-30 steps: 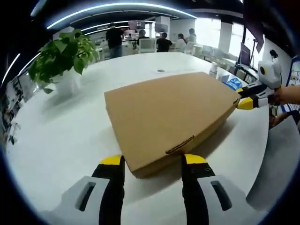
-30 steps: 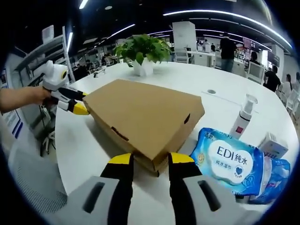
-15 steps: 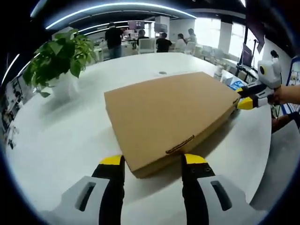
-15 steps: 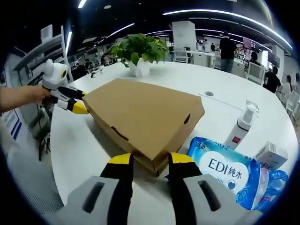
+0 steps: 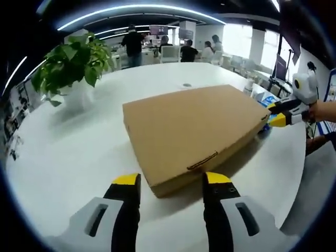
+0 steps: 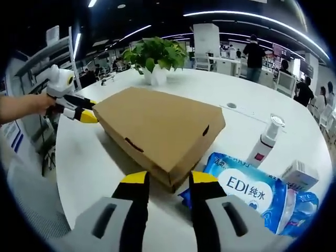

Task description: Operate the shoe box by opening the lid, removing the specified soft item, and placing it in the target area until the item is outside and the box remains undamaged.

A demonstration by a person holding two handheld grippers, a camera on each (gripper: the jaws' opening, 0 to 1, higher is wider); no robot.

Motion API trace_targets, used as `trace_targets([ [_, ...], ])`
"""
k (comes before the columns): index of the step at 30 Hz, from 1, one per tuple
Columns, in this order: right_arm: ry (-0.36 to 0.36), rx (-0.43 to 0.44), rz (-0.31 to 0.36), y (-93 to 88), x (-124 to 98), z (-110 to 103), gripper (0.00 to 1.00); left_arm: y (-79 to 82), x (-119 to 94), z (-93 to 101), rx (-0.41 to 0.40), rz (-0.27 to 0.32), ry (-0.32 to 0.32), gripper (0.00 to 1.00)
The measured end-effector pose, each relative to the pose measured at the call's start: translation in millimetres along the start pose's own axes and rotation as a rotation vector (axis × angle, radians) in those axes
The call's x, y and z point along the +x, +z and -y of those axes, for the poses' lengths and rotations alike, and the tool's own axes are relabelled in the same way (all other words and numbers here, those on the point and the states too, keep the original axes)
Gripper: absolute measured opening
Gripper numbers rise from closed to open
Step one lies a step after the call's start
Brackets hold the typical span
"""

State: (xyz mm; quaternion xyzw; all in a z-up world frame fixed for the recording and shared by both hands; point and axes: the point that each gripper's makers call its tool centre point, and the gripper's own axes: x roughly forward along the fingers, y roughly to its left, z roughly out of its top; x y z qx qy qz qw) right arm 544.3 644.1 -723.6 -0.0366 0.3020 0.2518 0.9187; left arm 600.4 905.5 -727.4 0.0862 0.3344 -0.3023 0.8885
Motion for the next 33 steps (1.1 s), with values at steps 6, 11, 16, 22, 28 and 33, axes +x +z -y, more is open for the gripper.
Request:
trace_targets([
  [6, -0.037, -0.008, 0.023, -8.3, -29.5, 8.3, 0.33, -3.4, -20.6, 8.8, -0.006, 0.018, 0.007, 0.52],
  [11, -0.072, -0.011, 0.036, -18.5, -58.5, 16.6, 0.37, -7.7, -40.6, 23.4, -0.016, 0.046, 0.01, 0.55],
  [16, -0.109, -0.016, 0.046, -26.6, -86.9, 23.5, 0.42, -13.8, -63.4, 43.8, -0.01, 0.069, 0.006, 0.6],
  [22, -0.148, -0.038, 0.05, -39.6, -121.6, 26.3, 0.49, -14.5, -86.6, 60.6, 0.004, 0.095, 0.021, 0.64],
  [28, -0.179, -0.044, 0.062, -48.8, -149.7, 24.6, 0.56, -17.7, -106.9, 93.6, 0.021, 0.12, 0.024, 0.69],
  [33, -0.193, -0.051, 0.053, -59.1, -167.2, 21.7, 0.63, -19.6, -119.6, 119.1, 0.052, 0.146, 0.023, 0.77],
])
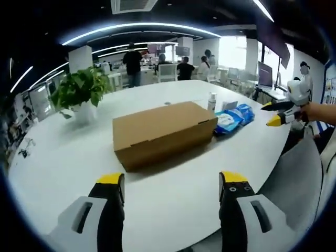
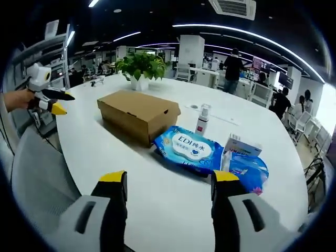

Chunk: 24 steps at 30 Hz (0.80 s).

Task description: Operate the shoe box by opening the lid, removing the specified soft item, and placing it in the target area until the item is outside and the box remains undamaged.

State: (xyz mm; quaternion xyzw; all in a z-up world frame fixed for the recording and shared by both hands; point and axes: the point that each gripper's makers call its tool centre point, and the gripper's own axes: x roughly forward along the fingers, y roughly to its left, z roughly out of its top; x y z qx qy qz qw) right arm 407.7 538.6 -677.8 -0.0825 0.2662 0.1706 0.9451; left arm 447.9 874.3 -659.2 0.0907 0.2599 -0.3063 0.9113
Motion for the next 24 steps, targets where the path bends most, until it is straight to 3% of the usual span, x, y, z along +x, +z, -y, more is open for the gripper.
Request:
trace_targets([
  [9, -0.028, 0.045, 0.008, -8.8, -31.7, 5.3, 0.78, -6.5, -26.8, 19.7, 0.01, 0.024, 0.01, 0.91],
  [15, -0.031, 0.1, 0.005, -15.3, -47.6, 2.6, 0.86, -9.8, -37.5, 14.5, -0.046, 0.041, 0.025, 1.0],
  [20, -0.036, 0.136, 0.03, -13.8, -52.2, 2.6, 0.96, -7.3, -46.4, 6.5, -0.061, 0.052, 0.047, 1.0],
  [24, -0.041, 0.141, 0.041, -11.9, -53.5, 3.8, 0.96, -5.8, -49.7, 2.8, -0.065, 0.06, 0.054, 1.0],
])
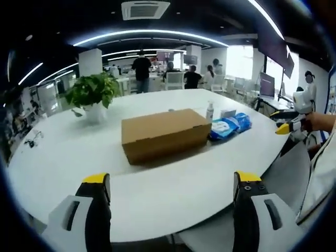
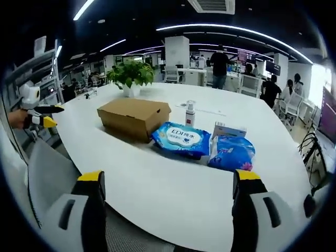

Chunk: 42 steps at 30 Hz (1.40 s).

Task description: Operate the shoe box by opening the lid, removing the specified soft item, and placing it in the target area until the item is outside and the box remains undamaged.

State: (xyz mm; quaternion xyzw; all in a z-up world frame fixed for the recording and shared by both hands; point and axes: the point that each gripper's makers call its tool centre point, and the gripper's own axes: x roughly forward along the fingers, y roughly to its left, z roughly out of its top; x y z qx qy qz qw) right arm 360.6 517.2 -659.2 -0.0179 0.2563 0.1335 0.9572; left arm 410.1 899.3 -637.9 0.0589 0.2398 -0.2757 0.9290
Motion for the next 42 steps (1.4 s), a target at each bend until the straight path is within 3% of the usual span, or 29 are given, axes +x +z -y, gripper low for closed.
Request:
trace_targets([
  [9, -0.011, -0.006, -0.006, 0.7, -3.0, -0.3, 0.96, 3.3, -4.2, -5.0, 0.008, 0.028, 0.001, 1.0],
  [42, -0.027, -0.017, -0.024, -1.9, 0.0, 0.3, 0.94, 0.8, 9.1, -10.1, 0.019, 0.029, -0.005, 1.0],
])
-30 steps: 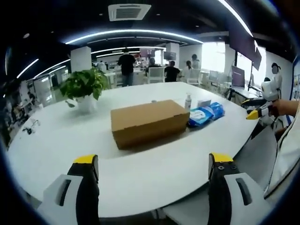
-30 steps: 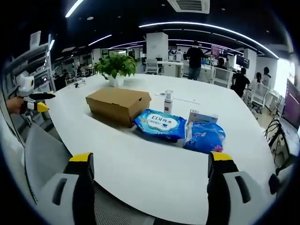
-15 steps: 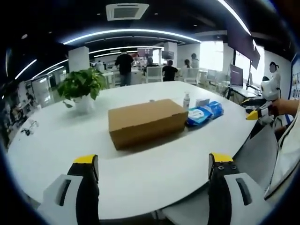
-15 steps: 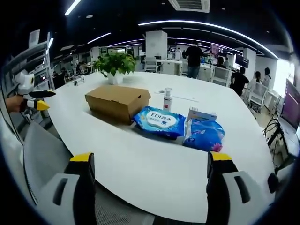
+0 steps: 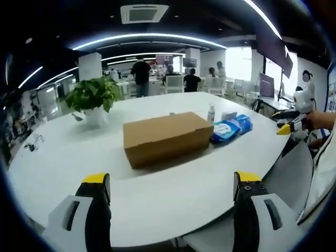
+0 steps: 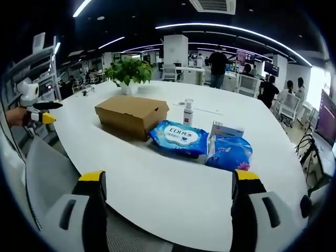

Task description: Operate the shoe box by opening the lid, removing the specified soft item, and placing it in the target area until the item is outside and the box remains undamaged.

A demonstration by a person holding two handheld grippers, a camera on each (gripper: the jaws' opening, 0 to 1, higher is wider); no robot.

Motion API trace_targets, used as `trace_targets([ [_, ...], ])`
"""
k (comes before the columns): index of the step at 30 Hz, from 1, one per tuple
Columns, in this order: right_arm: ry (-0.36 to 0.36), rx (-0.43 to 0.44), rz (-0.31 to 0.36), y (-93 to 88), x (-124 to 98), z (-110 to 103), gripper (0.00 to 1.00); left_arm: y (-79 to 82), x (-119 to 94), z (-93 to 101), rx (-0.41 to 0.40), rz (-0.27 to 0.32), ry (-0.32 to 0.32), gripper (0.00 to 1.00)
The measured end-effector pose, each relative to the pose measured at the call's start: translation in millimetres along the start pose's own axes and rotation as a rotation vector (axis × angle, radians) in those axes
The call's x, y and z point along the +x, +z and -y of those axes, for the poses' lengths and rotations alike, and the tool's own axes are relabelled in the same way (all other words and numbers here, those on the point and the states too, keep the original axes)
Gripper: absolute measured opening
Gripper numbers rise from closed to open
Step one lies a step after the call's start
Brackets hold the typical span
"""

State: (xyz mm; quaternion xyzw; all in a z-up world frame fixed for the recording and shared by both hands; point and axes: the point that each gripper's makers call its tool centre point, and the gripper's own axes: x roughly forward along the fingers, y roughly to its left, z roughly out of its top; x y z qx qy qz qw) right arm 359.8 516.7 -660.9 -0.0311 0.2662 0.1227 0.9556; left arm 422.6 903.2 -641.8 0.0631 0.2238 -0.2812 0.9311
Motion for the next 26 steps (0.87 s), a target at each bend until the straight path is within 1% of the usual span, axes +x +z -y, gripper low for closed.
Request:
trace_targets([
  [11, 0.0, -0.002, -0.003, -0.6, 0.3, -0.2, 0.94, 0.1, -1.3, 14.0, 0.012, -0.013, -0.006, 1.0],
  [20, -0.001, -0.006, 0.0, 0.0, 0.9, -1.0, 0.94, 2.3, -3.5, 15.3, 0.009, -0.003, -0.003, 1.0],
  [26, 0.001, -0.007, -0.007, -2.2, 0.9, -2.2, 0.94, 0.1, -4.4, 14.5, 0.009, -0.006, -0.003, 1.0],
])
